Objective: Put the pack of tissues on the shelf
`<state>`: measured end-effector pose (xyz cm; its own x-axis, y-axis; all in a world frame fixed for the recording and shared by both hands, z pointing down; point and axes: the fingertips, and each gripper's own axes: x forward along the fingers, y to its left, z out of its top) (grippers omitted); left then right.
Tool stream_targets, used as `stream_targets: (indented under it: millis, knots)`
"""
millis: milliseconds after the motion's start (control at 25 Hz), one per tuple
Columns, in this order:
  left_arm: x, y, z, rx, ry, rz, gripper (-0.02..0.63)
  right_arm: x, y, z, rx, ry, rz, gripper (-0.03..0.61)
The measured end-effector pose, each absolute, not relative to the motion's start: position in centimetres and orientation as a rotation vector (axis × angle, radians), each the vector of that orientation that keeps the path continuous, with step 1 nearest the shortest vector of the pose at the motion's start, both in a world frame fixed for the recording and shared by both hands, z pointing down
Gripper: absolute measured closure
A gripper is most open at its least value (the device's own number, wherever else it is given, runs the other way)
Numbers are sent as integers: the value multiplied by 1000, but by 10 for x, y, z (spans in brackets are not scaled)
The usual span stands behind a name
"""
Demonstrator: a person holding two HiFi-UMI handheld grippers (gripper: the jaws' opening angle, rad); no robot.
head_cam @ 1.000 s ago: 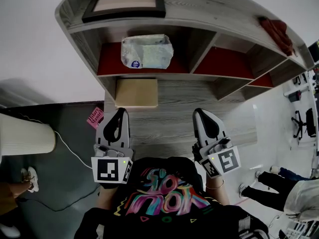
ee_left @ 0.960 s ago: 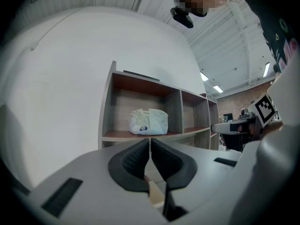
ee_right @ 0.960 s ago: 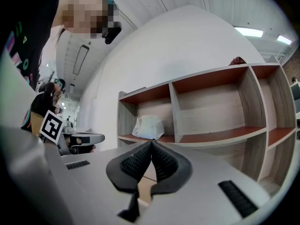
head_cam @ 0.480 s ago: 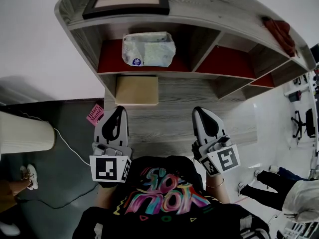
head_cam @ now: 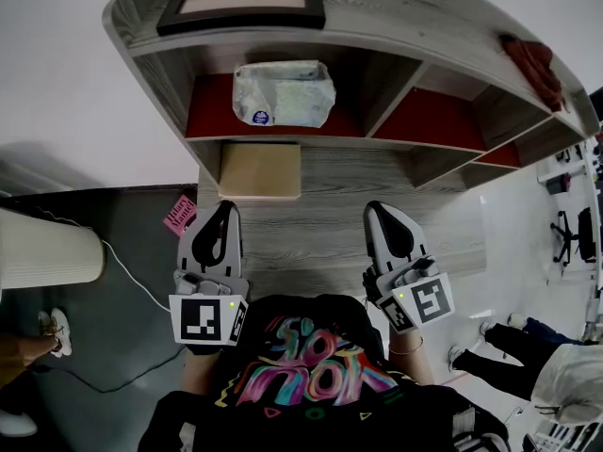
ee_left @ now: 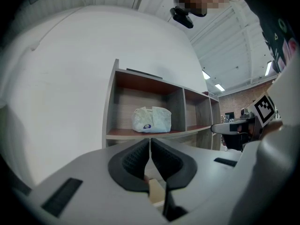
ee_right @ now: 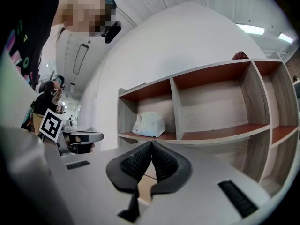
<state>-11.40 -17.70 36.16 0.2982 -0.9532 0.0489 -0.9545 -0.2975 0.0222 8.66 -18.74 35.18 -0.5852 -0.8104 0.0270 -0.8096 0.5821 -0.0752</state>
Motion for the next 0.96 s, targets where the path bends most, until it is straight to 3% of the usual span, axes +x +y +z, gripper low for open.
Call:
stream_targets:
  millis: [960]
  knots:
    - [-117,-180,363,2496,-1839,60,580,85,-191,352,-1407,2785,-142,563]
